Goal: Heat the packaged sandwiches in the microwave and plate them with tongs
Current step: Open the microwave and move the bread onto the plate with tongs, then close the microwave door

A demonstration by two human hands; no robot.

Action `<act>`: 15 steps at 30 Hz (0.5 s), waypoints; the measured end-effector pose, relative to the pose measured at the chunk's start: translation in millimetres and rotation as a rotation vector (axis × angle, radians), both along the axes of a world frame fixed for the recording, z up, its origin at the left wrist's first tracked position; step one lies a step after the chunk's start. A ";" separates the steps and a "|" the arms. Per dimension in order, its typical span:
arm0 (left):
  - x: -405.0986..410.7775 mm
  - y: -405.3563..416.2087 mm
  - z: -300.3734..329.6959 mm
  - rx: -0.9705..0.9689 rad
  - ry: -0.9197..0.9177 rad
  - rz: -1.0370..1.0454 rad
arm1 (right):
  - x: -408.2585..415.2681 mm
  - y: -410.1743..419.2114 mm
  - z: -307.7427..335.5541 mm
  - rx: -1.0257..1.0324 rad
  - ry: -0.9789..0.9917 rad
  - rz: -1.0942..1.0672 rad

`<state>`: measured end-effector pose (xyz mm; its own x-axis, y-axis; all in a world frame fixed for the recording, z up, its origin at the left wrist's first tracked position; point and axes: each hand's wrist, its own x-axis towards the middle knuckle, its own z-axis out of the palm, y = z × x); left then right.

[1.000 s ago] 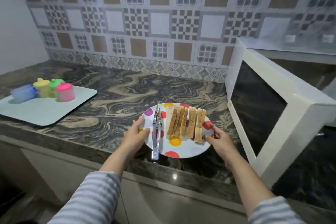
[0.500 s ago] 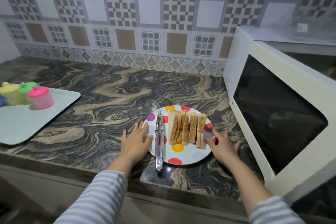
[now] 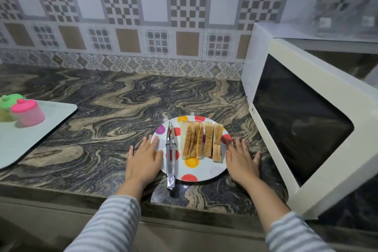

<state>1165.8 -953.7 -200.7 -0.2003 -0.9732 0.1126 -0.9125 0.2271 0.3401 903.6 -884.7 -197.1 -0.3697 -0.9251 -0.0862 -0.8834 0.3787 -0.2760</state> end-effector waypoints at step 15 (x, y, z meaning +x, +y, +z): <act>3.7 40.4 32.5 -0.008 0.228 -0.030 | 24.7 67.3 35.3 0.004 -0.109 0.013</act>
<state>1169.6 -913.3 -168.3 -0.1974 -0.9662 0.1657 -0.8053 0.2562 0.5346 928.2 -817.4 -161.8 -0.3463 -0.9293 -0.1286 -0.8529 0.3690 -0.3695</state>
